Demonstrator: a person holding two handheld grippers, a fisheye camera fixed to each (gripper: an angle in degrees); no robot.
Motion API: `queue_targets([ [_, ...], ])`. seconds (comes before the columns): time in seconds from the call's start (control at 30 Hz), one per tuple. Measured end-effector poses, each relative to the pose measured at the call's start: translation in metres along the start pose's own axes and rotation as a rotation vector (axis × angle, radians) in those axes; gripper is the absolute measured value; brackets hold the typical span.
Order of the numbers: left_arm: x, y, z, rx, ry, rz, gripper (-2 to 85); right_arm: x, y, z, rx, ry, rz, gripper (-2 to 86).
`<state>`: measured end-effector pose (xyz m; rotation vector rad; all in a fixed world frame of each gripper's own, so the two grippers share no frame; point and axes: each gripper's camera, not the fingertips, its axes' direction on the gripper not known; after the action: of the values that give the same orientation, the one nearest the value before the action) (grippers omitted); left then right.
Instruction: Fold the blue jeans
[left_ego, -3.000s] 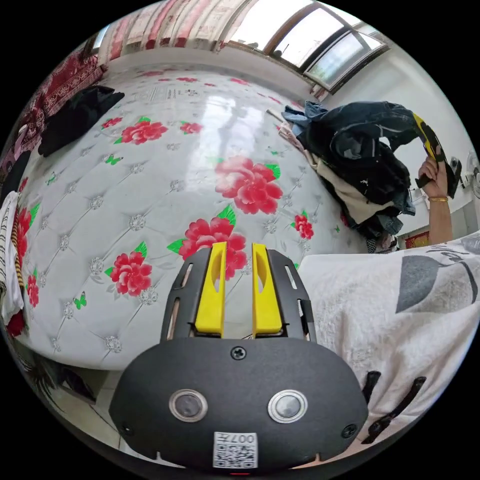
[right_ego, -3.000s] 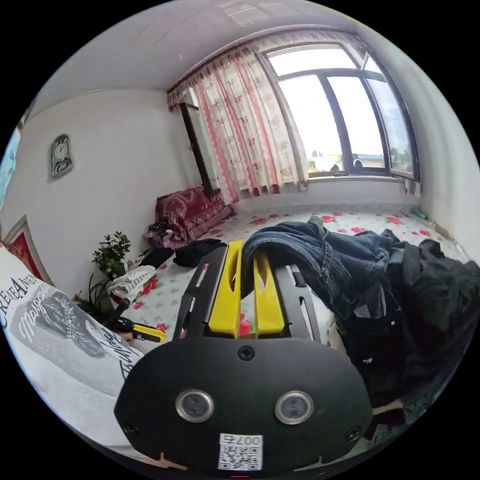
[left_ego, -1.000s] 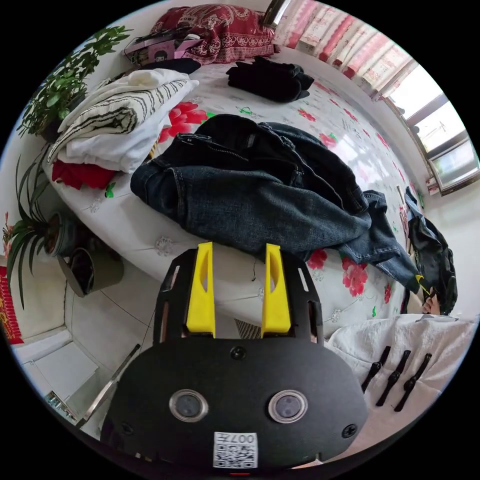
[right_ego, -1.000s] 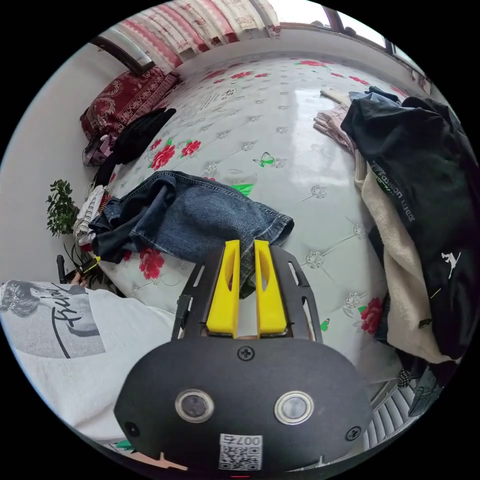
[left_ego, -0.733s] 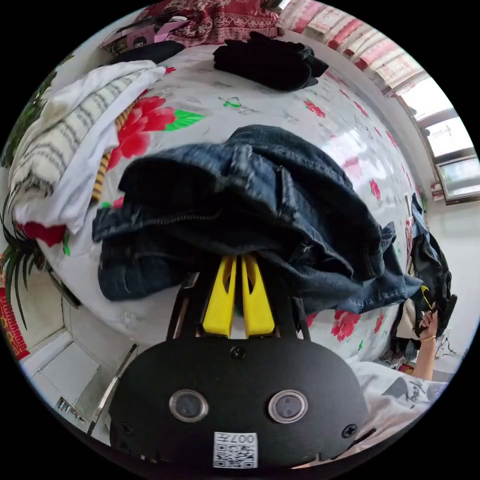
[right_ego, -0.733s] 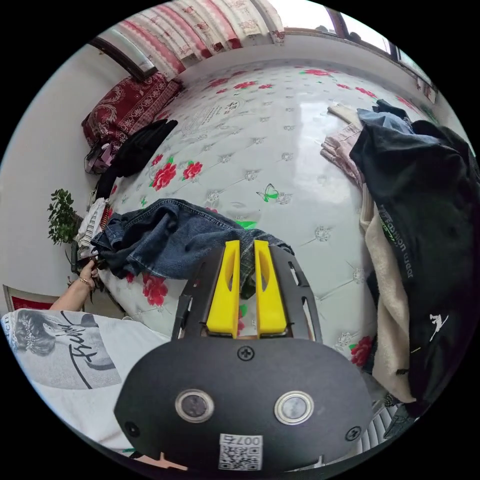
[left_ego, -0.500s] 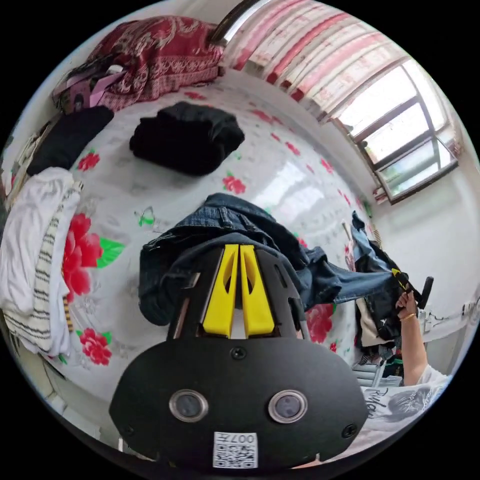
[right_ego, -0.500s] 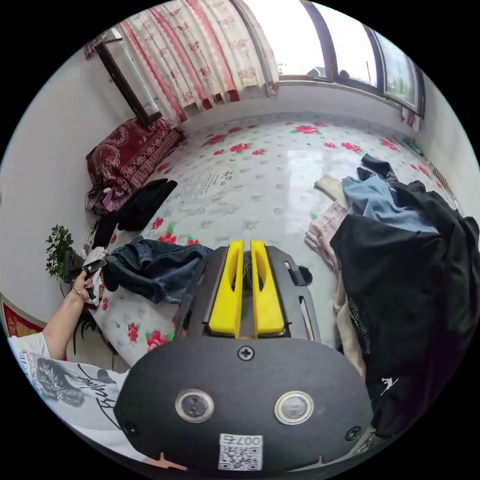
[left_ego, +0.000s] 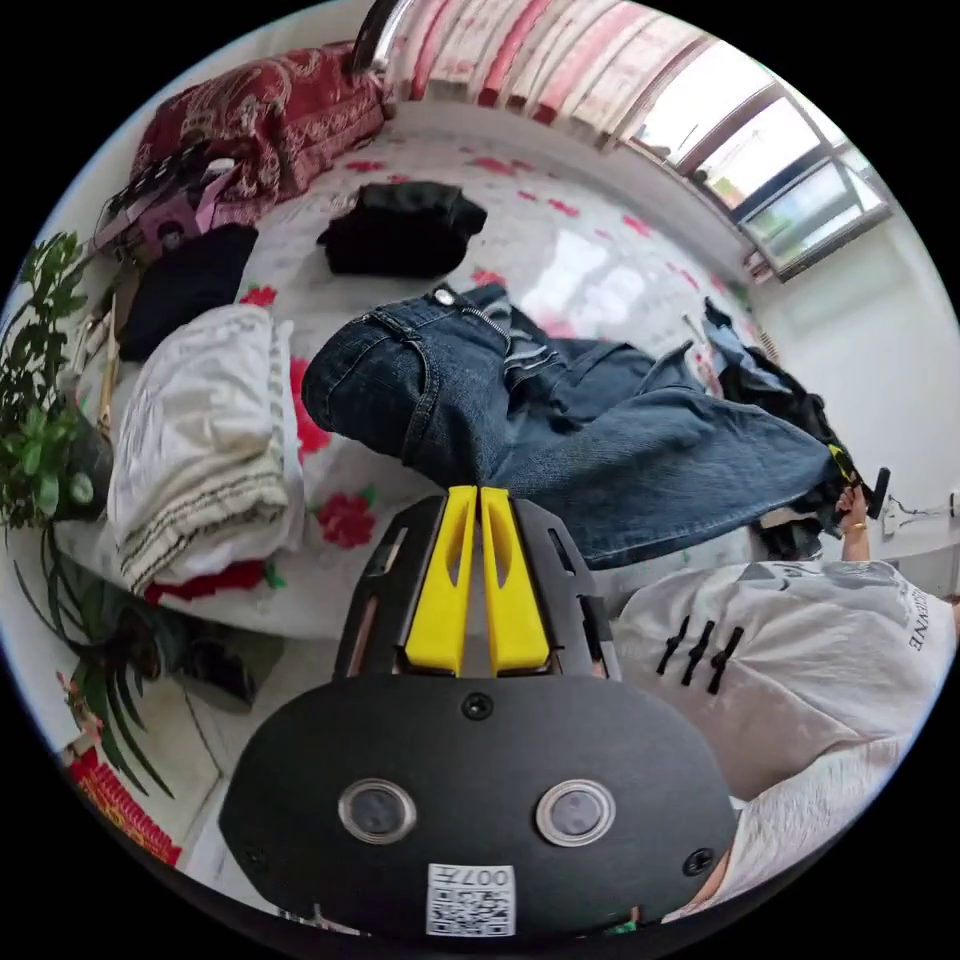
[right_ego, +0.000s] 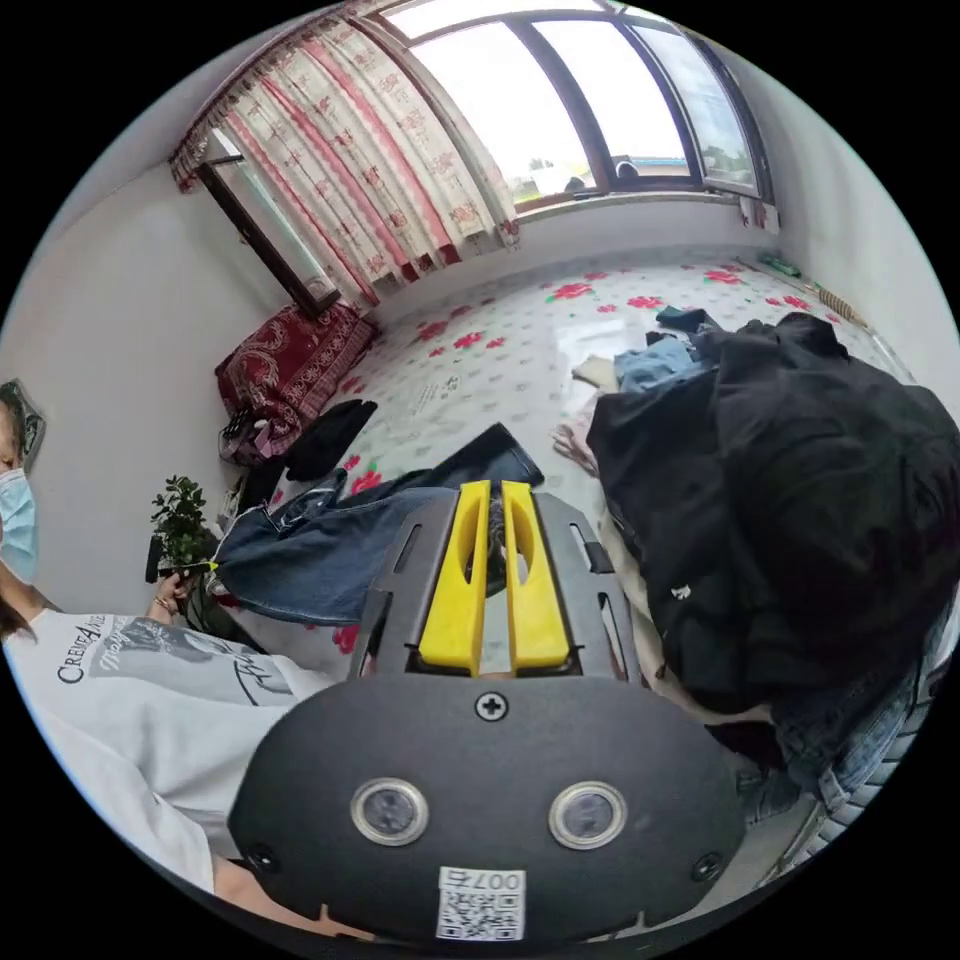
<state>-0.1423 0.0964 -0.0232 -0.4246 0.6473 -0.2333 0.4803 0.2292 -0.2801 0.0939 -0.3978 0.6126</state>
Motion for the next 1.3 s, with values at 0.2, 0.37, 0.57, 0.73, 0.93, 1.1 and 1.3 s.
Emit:
queue_targets([
  [0.2, -0.01, 0.087, 0.168, -0.221, -0.005, -0.422, -0.5, 0.07, 0.129, 0.162, -0.513, 0.211, 0.173, 0.8],
  [0.37, -0.009, 0.115, 0.141, -0.027, 0.067, -0.583, 2.5, 0.077, 0.155, 0.176, -0.586, 0.262, 0.09, 1.5],
  [0.57, 0.01, 0.104, 0.106, 0.041, -0.06, -0.508, 4.4, 0.077, 0.143, 0.15, -0.375, 0.274, 0.007, 1.7],
  [0.73, 0.036, 0.071, 0.111, 0.105, -0.033, -0.448, 5.3, 0.07, 0.15, 0.214, -0.377, 0.131, -0.016, 1.3],
  [0.93, 0.055, 0.029, 0.182, -0.104, -0.191, -0.381, 1.7, 0.076, 0.174, 0.261, -0.477, 0.268, -0.144, 0.1],
  [1.1, 0.071, 0.053, 0.197, -0.052, -0.207, -0.386, -0.8, 0.15, 0.189, 0.268, -0.632, 1.075, -0.073, -0.2],
  [1.3, 0.084, 0.1, 0.175, 0.036, -0.179, -0.31, -1.0, 0.11, 0.19, 0.205, -0.265, 0.349, -0.022, -0.2],
])
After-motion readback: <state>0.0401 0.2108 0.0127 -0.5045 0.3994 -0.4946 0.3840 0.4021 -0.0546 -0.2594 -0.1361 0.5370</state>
